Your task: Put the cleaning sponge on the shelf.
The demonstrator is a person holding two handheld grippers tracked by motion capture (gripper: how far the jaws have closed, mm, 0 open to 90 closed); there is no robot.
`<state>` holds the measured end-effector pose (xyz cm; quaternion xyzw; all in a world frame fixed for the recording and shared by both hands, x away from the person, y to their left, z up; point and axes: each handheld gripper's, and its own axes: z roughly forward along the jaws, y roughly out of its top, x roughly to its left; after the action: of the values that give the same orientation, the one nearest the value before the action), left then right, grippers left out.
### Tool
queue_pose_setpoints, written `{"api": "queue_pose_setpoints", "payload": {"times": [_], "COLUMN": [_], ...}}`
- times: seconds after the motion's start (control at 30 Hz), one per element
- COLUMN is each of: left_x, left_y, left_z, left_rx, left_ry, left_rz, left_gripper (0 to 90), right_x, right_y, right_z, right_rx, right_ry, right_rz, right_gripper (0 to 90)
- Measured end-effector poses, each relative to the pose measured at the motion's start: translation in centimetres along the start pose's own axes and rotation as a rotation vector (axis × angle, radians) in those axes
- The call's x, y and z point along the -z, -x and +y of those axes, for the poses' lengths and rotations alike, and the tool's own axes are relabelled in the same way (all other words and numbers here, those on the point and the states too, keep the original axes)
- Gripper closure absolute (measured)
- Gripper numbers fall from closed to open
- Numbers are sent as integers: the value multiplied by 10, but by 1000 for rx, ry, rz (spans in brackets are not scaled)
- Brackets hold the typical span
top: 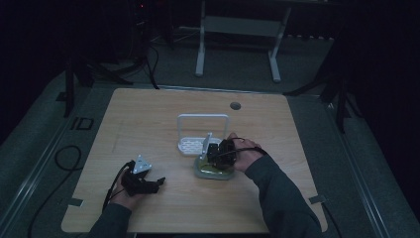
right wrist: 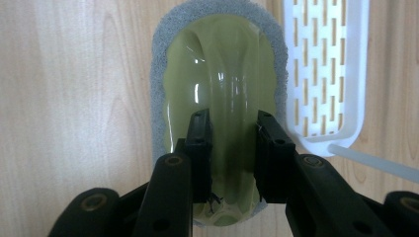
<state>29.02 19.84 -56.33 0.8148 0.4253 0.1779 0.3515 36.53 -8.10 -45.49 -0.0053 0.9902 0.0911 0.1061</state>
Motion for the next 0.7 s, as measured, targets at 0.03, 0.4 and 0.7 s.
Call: {"api": "queue_pose_setpoints", "payload": {"times": [0.03, 0.4, 0.7], "left_x": [0, 0, 0], "left_y": [0, 0, 0], "left_z": [0, 0, 0], "left_rx": [0, -1, -1], "left_ry": [0, -1, -1], "left_rz": [0, 0, 1], "left_gripper": [207, 204, 205], "right_x": [0, 2, 3], "right_y": [1, 8, 11], "right_z": [0, 8, 15], "right_rx": [1, 11, 1], "right_ry": [1, 14, 28], "right_rz": [-1, -30, -72], "right_gripper": [715, 715, 715]}}
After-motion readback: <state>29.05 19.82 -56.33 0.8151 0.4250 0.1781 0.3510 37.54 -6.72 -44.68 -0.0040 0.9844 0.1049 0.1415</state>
